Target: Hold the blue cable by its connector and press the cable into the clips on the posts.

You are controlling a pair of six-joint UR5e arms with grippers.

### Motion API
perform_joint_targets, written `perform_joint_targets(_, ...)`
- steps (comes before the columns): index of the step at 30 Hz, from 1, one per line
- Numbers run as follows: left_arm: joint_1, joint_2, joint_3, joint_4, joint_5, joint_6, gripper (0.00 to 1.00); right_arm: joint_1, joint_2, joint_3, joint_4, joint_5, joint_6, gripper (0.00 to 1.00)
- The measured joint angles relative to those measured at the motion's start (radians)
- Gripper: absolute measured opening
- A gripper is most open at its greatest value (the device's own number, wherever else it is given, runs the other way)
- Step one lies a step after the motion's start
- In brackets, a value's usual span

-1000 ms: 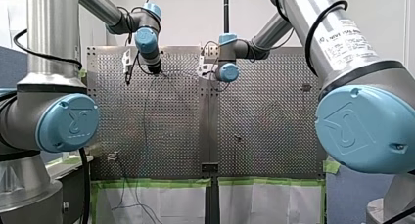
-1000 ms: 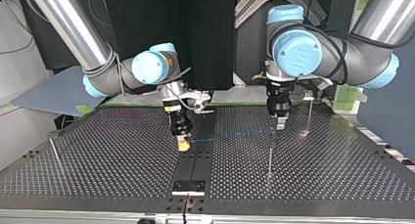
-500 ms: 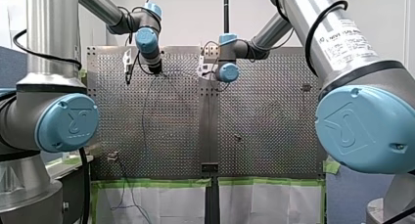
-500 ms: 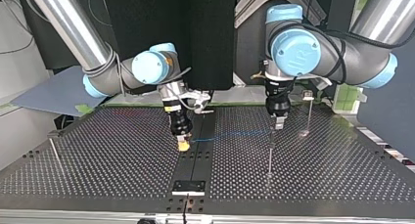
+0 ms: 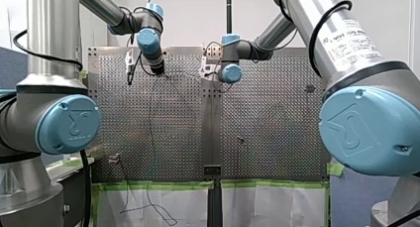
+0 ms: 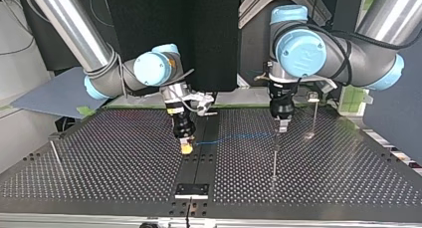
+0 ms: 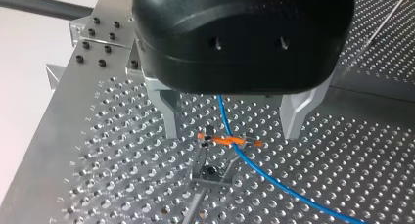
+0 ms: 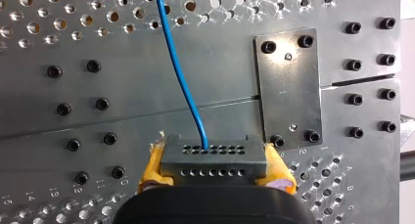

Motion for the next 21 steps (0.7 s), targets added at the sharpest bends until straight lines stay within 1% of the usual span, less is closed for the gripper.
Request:
perform_joint_targets(3, 0.003, 0.000, 0.000, 0.015, 0.008, 0.018, 1.00, 0.000, 0.000, 0.000, -0.001, 0.000, 0.000, 0.00)
perform_joint_targets(6, 0.001, 0.000, 0.000, 0.030, -0.002, 0.019, 1.00, 0.000, 0.000, 0.000, -0.001, 0.000, 0.000, 0.00)
perform_joint_targets(9, -0.006, -0.002, 0.000, 0.049, -0.022, 0.002, 1.00, 0.000, 0.000, 0.000, -0.002, 0.000, 0.000, 0.00)
perform_joint_targets(13, -0.022, -0.019, 0.000, 0.071, -0.045, -0.033, 1.00, 0.000, 0.000, 0.000, -0.002, 0.000, 0.000, 0.00)
perform_joint_targets(16, -0.035, -0.033, 0.000, 0.083, -0.048, -0.052, 1.00, 0.001, 0.000, 0.000, -0.003, 0.000, 0.000, 0.00)
perform_joint_targets(21, -0.054, -0.042, 0.000, 0.109, -0.046, -0.067, 1.00, 0.001, 0.001, 0.001, -0.004, 0.000, -0.001, 0.00)
